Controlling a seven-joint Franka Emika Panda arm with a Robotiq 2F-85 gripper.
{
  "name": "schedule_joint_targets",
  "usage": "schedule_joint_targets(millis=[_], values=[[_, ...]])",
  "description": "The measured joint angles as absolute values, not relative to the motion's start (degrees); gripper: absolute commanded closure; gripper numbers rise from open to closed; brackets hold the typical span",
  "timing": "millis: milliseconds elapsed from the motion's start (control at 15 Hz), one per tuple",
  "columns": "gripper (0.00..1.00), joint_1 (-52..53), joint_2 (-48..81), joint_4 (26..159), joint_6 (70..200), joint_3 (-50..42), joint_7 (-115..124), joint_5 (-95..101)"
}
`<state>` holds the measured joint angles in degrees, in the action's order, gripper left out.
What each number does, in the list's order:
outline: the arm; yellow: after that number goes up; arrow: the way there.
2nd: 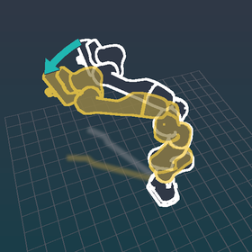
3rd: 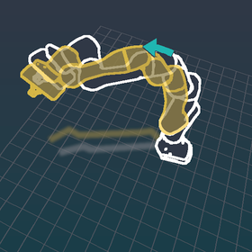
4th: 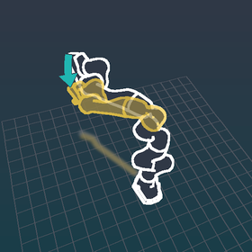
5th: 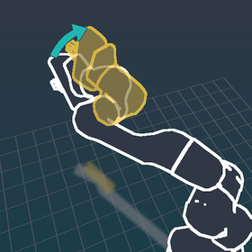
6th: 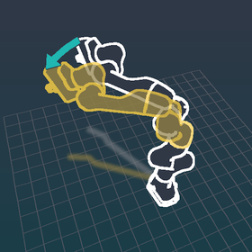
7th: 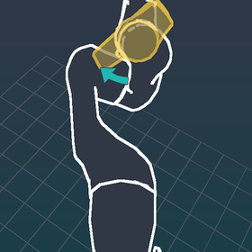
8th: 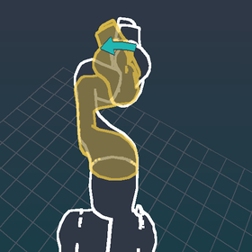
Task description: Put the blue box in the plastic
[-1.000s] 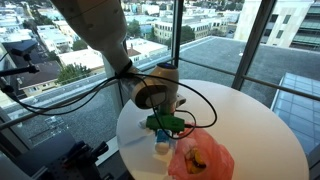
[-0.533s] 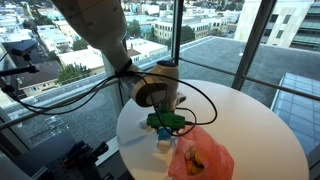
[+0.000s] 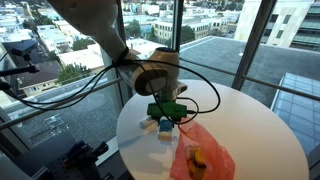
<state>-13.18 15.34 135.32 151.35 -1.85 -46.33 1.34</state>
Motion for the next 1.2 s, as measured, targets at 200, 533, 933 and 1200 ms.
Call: schedule_joint_targets(millis=[200,533,933,1200], values=[[0.6,-13.2,12.8,135.3,149.8,-2.8,-46.3,1.8],[0.6,-13.2,9.7,135.2,147.9,-5.6,-45.4,3.4],[0.6,-13.2,8.8,134.9,146.3,-8.4,-43.9,5.2],[0.6,-13.2,8.8,134.2,145.1,-10.0,-42.1,6.6]])
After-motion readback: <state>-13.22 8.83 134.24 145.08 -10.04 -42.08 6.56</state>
